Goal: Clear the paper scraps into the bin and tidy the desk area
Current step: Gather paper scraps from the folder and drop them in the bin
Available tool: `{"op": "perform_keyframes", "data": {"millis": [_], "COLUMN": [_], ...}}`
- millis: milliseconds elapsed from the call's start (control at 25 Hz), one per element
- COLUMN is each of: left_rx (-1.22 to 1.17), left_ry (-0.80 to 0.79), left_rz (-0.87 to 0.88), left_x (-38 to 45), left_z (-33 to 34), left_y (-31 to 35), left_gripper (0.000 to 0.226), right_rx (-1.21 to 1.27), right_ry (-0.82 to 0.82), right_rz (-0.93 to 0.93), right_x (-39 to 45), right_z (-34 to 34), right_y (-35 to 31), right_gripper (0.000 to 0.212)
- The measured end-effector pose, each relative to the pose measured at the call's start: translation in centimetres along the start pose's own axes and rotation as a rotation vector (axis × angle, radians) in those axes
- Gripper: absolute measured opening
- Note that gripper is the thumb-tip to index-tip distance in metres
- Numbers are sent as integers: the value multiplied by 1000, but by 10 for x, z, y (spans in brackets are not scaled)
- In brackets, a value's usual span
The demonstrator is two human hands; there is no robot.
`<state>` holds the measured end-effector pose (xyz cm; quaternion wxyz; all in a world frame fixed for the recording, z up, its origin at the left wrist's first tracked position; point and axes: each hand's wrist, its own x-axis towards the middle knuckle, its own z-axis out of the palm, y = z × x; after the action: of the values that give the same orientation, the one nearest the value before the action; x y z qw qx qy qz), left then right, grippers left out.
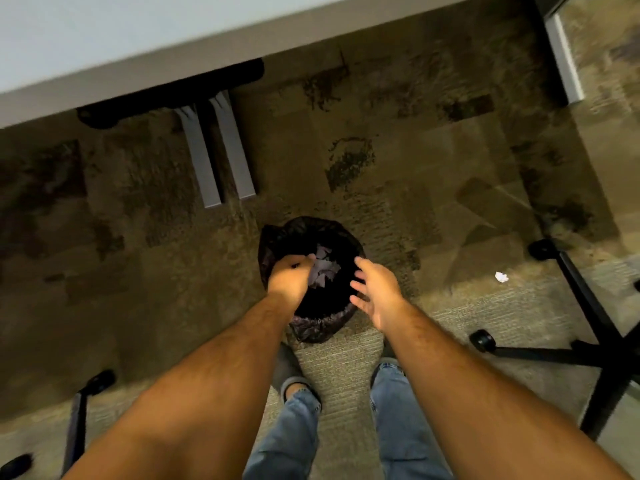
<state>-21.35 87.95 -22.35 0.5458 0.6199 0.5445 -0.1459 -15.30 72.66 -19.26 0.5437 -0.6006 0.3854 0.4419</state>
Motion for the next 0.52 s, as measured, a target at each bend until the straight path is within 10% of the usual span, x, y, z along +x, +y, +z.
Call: {"op": "perform_keyframes", "data": {"millis": [120, 520], "left_rx": [95, 57], "left_ry": [-62, -295], "left_rz": [129, 336], "left_x": [-36, -161], "left_z": [6, 56], "left_y": [25, 85], "left_gripper": [17, 22], "right_rx": [0, 47], "right_ry": [12, 169], "right_rz": [-64, -450], "right_x": [-28, -115], "right_z": [-23, -124], "right_y": [5, 3], "right_gripper": [12, 30]}}
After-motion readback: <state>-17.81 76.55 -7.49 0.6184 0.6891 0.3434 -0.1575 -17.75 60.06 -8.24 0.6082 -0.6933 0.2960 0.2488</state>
